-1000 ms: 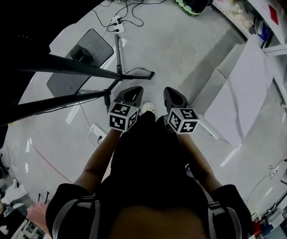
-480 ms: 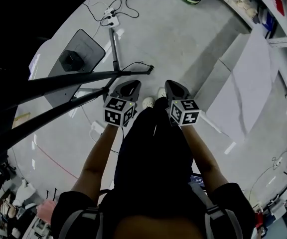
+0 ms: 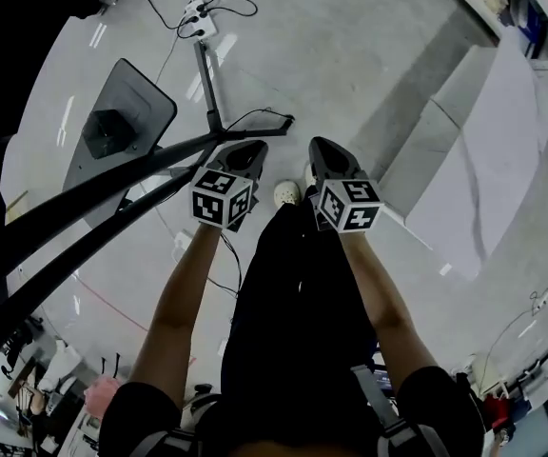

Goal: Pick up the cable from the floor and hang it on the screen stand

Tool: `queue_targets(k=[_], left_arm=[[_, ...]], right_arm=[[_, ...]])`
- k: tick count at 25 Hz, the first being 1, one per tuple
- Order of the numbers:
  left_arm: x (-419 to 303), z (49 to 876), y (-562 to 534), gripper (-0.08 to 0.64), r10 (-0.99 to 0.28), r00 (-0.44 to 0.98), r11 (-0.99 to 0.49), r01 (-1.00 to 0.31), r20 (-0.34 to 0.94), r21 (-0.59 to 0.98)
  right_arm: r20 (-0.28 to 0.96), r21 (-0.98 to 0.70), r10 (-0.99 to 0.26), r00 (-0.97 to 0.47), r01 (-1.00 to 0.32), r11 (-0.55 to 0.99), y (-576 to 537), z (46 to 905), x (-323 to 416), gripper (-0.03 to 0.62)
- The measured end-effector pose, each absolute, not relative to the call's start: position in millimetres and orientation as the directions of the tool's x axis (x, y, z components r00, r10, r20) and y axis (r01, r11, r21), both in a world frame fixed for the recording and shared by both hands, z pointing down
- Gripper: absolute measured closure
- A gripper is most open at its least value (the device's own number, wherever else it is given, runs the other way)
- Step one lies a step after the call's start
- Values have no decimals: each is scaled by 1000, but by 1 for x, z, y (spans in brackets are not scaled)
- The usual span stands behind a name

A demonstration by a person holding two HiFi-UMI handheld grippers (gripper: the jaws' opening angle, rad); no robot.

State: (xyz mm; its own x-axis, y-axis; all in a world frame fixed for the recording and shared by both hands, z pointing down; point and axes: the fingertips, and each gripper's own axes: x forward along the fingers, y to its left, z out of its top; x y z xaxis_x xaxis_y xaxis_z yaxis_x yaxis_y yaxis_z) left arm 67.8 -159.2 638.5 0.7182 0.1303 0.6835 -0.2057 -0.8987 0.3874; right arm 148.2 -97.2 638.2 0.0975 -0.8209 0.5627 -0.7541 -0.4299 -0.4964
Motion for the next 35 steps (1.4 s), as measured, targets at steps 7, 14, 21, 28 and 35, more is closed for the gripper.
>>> queue_targets(k=[7, 14, 21, 28, 35], left_arm=[[69, 716, -161, 551, 229, 626, -932, -79, 746, 353], [77, 783, -165, 531, 290, 603, -936, 16, 743, 353], [100, 855, -177, 469, 250, 603, -967, 119, 757, 224], [90, 949, -194, 407, 206, 480, -967, 232, 853, 104], [80, 1028, -195, 377, 203, 309, -876, 482, 929, 31]], right_arm=[[570, -512, -814, 111, -727, -458, -108, 694, 159, 568], [590, -505, -798, 124, -715, -484, -108, 746, 162, 568], [587, -526, -799, 130, -690, -498, -110, 787, 158, 568], [593, -550, -790, 156, -638, -539, -100, 837, 158, 568], [598, -536, -783, 172, -640, -550, -100, 886, 159, 568]])
